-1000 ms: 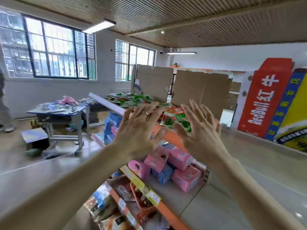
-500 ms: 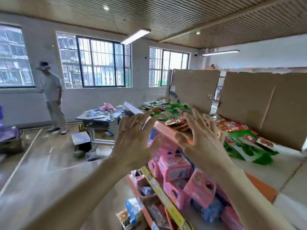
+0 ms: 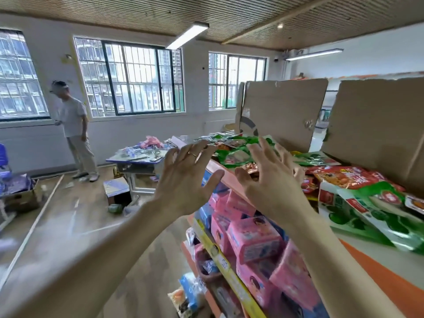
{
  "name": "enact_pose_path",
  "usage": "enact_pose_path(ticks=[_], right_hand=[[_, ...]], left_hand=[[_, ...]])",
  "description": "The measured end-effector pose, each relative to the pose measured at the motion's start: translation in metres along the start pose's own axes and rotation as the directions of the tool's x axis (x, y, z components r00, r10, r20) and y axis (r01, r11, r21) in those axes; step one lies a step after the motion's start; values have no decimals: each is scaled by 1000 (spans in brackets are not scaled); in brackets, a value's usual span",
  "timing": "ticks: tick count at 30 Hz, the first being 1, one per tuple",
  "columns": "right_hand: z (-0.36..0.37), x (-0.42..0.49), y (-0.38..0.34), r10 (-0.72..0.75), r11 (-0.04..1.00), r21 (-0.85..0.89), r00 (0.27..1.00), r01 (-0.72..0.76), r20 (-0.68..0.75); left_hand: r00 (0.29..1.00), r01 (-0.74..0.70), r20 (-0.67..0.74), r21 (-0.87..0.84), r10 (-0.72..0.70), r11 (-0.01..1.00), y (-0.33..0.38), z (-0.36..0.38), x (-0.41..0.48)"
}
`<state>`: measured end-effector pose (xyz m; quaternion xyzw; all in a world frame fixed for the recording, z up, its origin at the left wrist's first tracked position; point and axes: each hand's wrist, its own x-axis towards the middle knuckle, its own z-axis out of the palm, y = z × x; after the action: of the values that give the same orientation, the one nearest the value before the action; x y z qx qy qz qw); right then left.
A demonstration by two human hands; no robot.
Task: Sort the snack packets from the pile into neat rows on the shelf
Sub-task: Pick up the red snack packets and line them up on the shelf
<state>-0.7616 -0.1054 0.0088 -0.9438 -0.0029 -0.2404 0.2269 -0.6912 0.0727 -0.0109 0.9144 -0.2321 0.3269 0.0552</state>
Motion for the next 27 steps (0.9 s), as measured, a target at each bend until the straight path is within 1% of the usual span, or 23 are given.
enact_pose_path(ticks=[3, 5, 8, 10, 13, 16, 18, 20, 22, 25, 27], right_hand=[[10, 9, 6, 44, 999, -20, 999, -44, -8], [18, 16, 8, 70, 995, -63, 997, -72, -26], [30, 28, 9, 117, 982, -139, 990, -126, -74], [37, 39, 9, 174, 962, -190, 978, -194, -118], [47, 58, 8, 280, 906, -272, 941, -324, -188], [57, 72, 9, 346, 838, -336, 895, -430, -282], [63, 77, 9, 398, 786, -369, 863, -496, -311], [68, 81, 11, 443, 749, -383, 839, -540, -317], [72, 83, 13, 462, 737, -376, 825, -562, -327], [77, 86, 16, 465, 744, -356, 821, -565, -330], [79, 91, 17, 489, 759, -308, 814, -574, -313]], left_hand=[[999, -45, 11, -56, 45, 997, -8, 21, 16], [996, -85, -2, -109, 85, 990, -13, 35, 29], [986, -168, -33, -188, 164, 968, -20, 56, 48], [973, -232, -34, -210, 230, 950, -28, 70, 63], [948, -311, -16, -243, 317, 919, -41, 91, 89], [920, -377, -1, -275, 392, 885, -48, 109, 111], [904, -413, -8, -274, 427, 869, -49, 120, 121], [900, -423, -21, -285, 436, 860, -47, 129, 128], [902, -414, -34, -344, 430, 843, -44, 138, 135], [911, -394, -74, -443, 405, 805, -39, 147, 139], [917, -389, -106, -457, 385, 800, -37, 147, 140]])
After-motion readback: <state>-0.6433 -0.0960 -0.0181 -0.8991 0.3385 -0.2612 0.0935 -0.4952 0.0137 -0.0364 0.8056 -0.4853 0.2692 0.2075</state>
